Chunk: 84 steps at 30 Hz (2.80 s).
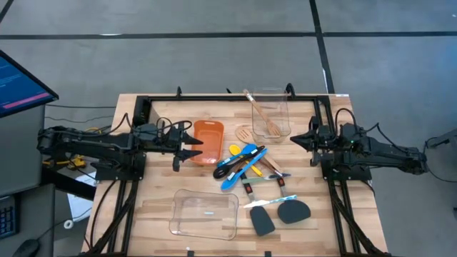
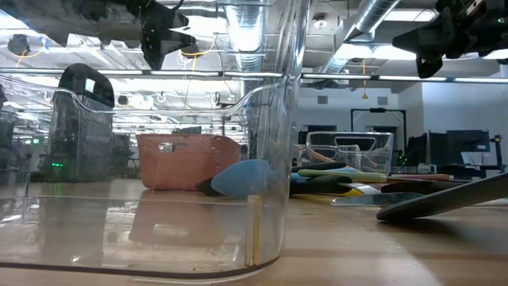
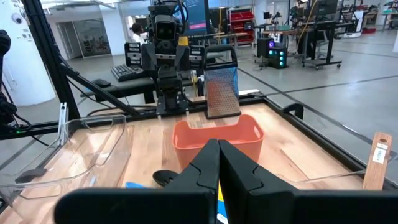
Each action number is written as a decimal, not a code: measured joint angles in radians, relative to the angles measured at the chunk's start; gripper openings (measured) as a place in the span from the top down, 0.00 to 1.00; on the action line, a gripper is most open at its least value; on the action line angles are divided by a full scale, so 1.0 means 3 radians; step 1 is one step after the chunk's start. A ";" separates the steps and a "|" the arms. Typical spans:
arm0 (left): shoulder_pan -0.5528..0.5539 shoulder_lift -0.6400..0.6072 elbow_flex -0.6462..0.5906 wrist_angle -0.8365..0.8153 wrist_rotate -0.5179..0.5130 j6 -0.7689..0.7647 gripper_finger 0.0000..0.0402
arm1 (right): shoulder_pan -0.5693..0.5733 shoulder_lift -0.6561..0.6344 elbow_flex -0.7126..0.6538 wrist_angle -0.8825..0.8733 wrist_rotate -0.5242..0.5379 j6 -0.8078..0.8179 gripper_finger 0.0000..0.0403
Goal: Pick & Place Kitchen Items
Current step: Put the black spatula into the top transparent bin
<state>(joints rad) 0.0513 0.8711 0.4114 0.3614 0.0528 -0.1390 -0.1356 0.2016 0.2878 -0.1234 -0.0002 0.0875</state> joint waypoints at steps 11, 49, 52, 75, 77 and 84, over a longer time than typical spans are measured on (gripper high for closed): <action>0.0001 0.0000 0.0000 0.0023 0.0000 0.0000 0.58 | -0.0001 0.0000 0.0000 0.0000 0.0001 -0.0028 1.00; 0.0001 0.0002 0.0000 0.0551 0.0000 -0.0026 0.58 | -0.0003 0.0000 0.0000 -0.0019 0.0001 -0.0052 1.00; 0.0001 0.0001 0.0000 0.0591 0.0000 -0.0027 0.58 | -0.0003 0.0000 0.0000 -0.0018 0.0001 -0.0052 1.00; 0.0001 0.0001 0.0000 0.0608 0.0000 -0.0027 0.58 | -0.0003 0.0001 0.0000 -0.0047 0.0001 -0.0058 1.00; 0.0001 0.0001 0.0000 0.0609 0.0000 -0.0027 0.58 | -0.0003 0.0000 0.0000 -0.0046 0.0001 -0.0058 1.00; 0.0001 0.0001 0.0000 0.0623 0.0000 -0.0027 0.58 | -0.0003 0.0000 0.0000 -0.0047 0.0001 -0.0057 1.00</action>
<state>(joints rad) 0.0517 0.8715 0.4114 0.5484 0.0528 -0.1471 -0.1364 0.2016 0.2878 -0.1375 0.0002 0.0704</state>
